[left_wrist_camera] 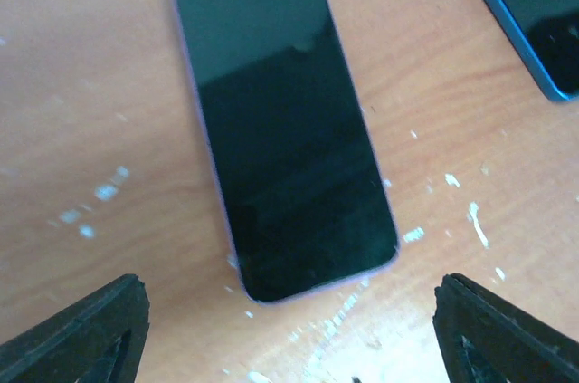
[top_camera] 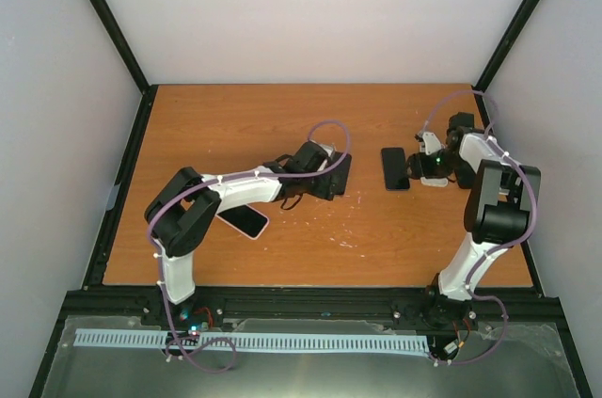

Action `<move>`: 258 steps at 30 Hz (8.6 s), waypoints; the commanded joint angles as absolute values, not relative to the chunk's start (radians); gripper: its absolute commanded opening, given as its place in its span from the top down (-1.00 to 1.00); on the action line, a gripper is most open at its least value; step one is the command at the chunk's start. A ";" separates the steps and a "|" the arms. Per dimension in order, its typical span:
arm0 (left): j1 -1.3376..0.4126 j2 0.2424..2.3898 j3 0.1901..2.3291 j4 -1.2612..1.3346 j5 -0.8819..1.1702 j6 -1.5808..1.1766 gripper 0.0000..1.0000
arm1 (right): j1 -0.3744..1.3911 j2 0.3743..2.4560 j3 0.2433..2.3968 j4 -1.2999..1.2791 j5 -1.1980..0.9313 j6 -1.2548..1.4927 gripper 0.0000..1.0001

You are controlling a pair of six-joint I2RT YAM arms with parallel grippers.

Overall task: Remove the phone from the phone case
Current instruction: Place the phone at the center of the board, then adjust the phone at the center of the board, then pick up the phone at the center of the board, then adjust the phone.

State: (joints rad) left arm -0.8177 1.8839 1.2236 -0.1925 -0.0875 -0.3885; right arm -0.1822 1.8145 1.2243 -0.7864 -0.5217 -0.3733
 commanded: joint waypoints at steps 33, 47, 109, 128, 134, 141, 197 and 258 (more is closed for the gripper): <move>-0.741 1.966 1.118 0.035 0.297 -0.571 -0.58 | 0.016 2.037 1.394 -0.860 -0.619 -0.227 -0.15; -0.741 1.937 1.106 0.061 0.364 -0.577 -0.50 | 0.052 2.013 1.368 -0.860 -0.837 -0.173 -0.14; -0.384 1.769 1.100 -0.944 0.018 -1.298 -0.96 | 0.002 1.253 0.937 -0.487 -0.666 -0.204 -1.00; -0.377 1.803 1.058 -0.882 0.056 -1.368 -0.87 | 0.002 1.270 0.950 -0.510 -0.694 -0.218 -1.00; -0.376 1.804 1.035 -0.842 0.092 -1.393 -0.85 | 0.002 1.280 0.955 -0.520 -0.687 -0.221 -1.00; -0.380 1.820 0.981 -0.810 0.098 -1.430 -0.98 | 0.003 1.287 0.957 -0.525 -0.689 -0.223 -1.00; -0.825 1.648 1.293 0.173 -0.033 -0.811 0.03 | 0.137 1.428 1.196 -0.730 -0.886 -0.250 -0.01; -0.562 1.689 0.932 1.162 0.883 -0.840 -0.25 | 0.064 1.215 1.029 -0.811 -1.243 -0.395 0.92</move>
State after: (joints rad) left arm -0.5560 1.6283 0.9016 0.9367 0.7704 -0.7181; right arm 0.0631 1.2377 1.0397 -0.8165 -1.1400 -0.3588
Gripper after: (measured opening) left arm 0.645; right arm 0.101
